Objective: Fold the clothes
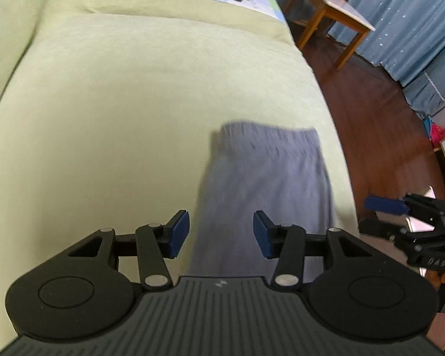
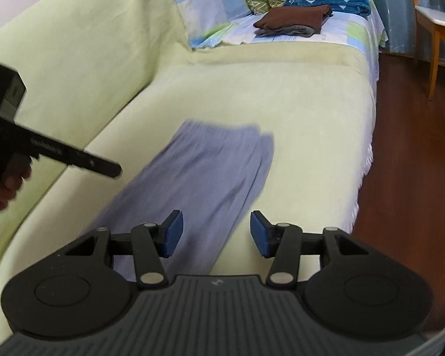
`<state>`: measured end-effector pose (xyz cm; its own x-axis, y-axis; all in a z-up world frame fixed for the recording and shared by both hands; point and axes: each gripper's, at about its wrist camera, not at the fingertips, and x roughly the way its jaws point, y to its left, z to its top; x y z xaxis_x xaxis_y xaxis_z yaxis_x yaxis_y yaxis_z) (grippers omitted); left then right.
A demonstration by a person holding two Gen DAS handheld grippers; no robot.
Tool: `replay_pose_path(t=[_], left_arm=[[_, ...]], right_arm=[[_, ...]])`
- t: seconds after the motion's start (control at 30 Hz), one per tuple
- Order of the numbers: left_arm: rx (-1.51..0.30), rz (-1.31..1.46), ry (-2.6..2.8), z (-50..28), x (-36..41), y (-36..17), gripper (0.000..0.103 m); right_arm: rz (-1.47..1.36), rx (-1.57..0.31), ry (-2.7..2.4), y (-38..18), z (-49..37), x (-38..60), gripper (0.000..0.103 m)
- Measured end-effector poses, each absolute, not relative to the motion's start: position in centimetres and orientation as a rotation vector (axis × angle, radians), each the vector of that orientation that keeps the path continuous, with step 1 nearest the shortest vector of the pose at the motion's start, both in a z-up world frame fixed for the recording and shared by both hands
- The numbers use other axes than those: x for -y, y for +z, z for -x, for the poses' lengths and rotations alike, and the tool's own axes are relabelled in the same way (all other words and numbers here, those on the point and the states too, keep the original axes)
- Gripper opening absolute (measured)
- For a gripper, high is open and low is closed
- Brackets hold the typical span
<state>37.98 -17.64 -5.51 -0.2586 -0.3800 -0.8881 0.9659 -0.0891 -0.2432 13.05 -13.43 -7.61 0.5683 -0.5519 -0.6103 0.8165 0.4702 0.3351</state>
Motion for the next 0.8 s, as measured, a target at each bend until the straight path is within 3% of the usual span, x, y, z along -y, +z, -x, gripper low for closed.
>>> replay_pose_path(t=[0.23, 0.43, 0.6, 0.8], left_arm=[[-1.038, -0.900, -1.633, -36.6, 21.4, -7.8, 0.053], [-1.065, -0.923, -1.768, -36.7, 23.7, -8.6, 0.053], [-1.134, -0.899, -1.883, -36.9, 25.0, -9.1, 0.053], [-1.141, -0.889, -1.960, -38.3, 24.9, -9.2, 0.050]], right_arm=[[-0.814, -0.378, -0.872, -9.7, -12.7, 21.7, 0.048], [-0.933, -0.301, -0.797, -11.5, -11.7, 24.2, 0.049], [-1.060, -0.203, -0.694, -13.4, -10.6, 26.3, 0.057], [-1.091, -0.188, -0.601, -14.2, -10.0, 28.0, 0.055]])
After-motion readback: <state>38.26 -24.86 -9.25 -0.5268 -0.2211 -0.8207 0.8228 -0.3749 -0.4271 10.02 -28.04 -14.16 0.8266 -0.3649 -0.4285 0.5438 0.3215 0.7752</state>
